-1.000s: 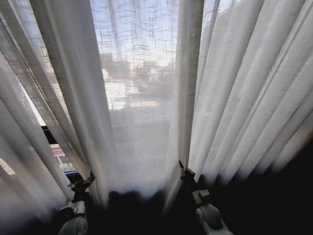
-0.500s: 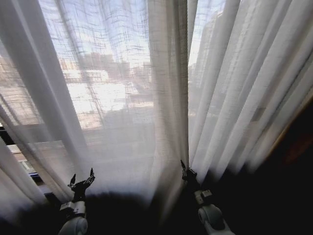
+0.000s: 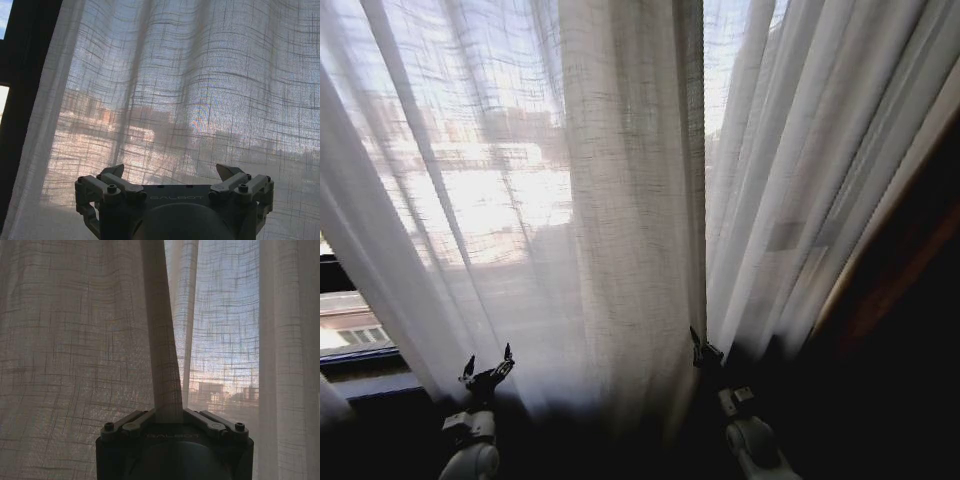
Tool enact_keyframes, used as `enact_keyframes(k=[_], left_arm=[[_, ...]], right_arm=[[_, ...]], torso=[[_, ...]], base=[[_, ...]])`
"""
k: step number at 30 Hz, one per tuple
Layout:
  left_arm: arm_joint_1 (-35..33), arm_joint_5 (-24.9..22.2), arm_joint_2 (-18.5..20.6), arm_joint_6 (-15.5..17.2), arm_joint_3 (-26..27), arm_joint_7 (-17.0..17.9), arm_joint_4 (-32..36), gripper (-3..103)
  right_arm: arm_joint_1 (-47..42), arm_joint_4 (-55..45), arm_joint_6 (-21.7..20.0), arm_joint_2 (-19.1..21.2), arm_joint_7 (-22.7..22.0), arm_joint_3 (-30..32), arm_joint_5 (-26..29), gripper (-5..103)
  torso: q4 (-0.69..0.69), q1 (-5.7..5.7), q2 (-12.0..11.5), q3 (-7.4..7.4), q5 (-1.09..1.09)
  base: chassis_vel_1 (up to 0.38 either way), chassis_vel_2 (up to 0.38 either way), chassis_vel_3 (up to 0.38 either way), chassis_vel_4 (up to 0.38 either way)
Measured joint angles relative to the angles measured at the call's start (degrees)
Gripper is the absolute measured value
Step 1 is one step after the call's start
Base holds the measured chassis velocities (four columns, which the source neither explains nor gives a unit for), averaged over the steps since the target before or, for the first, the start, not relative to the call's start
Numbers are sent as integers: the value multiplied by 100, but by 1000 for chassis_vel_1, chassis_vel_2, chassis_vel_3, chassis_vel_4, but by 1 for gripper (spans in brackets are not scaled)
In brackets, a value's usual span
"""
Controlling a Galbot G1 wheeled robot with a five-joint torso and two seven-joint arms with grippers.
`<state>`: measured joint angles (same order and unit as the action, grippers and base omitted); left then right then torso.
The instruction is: Open the curtains by pulling them apart, changing their state from closed to fully open.
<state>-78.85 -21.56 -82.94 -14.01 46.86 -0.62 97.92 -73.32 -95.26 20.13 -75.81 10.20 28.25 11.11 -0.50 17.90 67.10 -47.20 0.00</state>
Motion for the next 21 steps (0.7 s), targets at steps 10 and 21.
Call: enact_keyframes(k=[10, 21], left_arm=[[0, 0, 0, 0, -1, 0, 0, 100], [0, 0, 0, 0, 0, 0, 0, 100]], right_arm=[[62, 75, 12, -10, 45, 19, 25, 0], [136, 164, 31, -34, 75, 19, 36, 0]], torso=[[0, 1, -1, -1, -2], [0, 0, -1, -1, -1]], base=[[-355, -362, 365, 351], [-347, -363, 349, 344]])
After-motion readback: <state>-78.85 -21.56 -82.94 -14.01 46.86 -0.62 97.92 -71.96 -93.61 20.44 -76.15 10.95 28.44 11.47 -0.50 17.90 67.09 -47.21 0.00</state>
